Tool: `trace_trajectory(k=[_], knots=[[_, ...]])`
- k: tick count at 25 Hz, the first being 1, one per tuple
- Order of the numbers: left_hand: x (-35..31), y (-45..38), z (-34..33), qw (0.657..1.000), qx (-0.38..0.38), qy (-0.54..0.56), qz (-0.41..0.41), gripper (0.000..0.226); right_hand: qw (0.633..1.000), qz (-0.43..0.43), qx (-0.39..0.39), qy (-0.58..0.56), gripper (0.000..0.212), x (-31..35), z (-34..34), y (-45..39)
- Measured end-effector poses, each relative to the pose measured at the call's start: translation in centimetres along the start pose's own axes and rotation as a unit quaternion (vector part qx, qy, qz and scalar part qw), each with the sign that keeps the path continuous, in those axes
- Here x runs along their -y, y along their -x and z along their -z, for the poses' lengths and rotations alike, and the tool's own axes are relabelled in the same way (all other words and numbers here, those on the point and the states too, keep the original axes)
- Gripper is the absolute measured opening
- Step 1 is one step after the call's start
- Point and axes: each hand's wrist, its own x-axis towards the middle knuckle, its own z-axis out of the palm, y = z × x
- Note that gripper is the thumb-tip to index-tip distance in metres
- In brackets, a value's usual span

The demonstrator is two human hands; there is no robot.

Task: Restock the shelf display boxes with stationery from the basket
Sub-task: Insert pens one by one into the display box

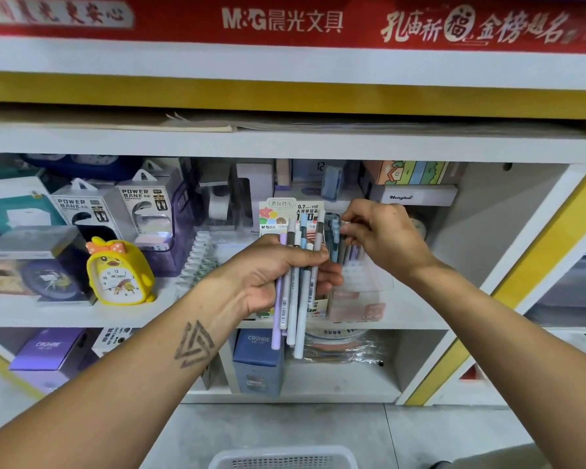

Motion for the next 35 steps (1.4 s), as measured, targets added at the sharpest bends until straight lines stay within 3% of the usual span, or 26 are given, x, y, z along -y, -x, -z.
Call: trace_trajectory(k=[4,7,9,11,13,14,17,19,22,24,27,35], knots=[[-0.2,-0.1,0.4,1.0,-0.007,0.005,0.002,0.025,1.0,-0.005,0.009,0.016,0.006,-0.5,-0.3,0.2],[-0.2,0.0,0.5,1.0,-0.002,0.007,0.004,0.026,0.989,0.002,0.035,0.143,0.023,-0.9,-0.5,0.2],[0.0,-0.1,0.4,1.0,0.005,0.005,0.005,0.027,0.988,-0.033,0.029,0.145,0.03,-0.6,-0.4,0.0],[0.2,-0.2,0.1,1.0,0.013,0.004,0.008,0.02,0.993,-0.114,0.005,-0.025,0.029,0.4,-0.2,-0.2],[0.3,-0.2,-0.2,1.0,0.021,0.004,0.009,0.012,0.952,-0.187,0.03,-0.242,0.024,1.6,0.1,-0.3],[0.4,-0.3,-0.4,1.0,0.025,0.003,0.011,0.012,0.932,-0.201,0.051,-0.298,0.023,2.1,0.2,-0.3],[0.4,-0.6,-0.6,0.999,0.035,0.015,0.016,0.022,0.907,-0.202,0.054,-0.366,0.02,2.9,0.3,-0.1],[0.3,-0.8,-0.4,0.998,0.031,0.04,0.022,0.018,0.9,-0.207,-0.029,-0.383,0.009,2.6,1.0,-0.4],[0.2,-1.0,0.2,0.998,-0.008,0.041,0.044,0.006,0.932,-0.181,-0.139,-0.283,0.012,1.4,2.3,-0.8],[0.3,-1.1,0.5,0.998,-0.03,0.034,0.047,0.005,0.973,-0.139,-0.121,-0.136,0.017,0.6,2.0,-0.4],[0.2,-1.2,0.5,0.998,-0.031,0.042,0.044,0.005,0.996,-0.07,-0.06,0.021,0.017,0.1,0.9,0.7],[0.1,-0.9,0.3,0.998,-0.032,0.054,0.025,0.006,0.999,-0.025,-0.029,0.02,0.019,-0.3,-0.3,1.3]])
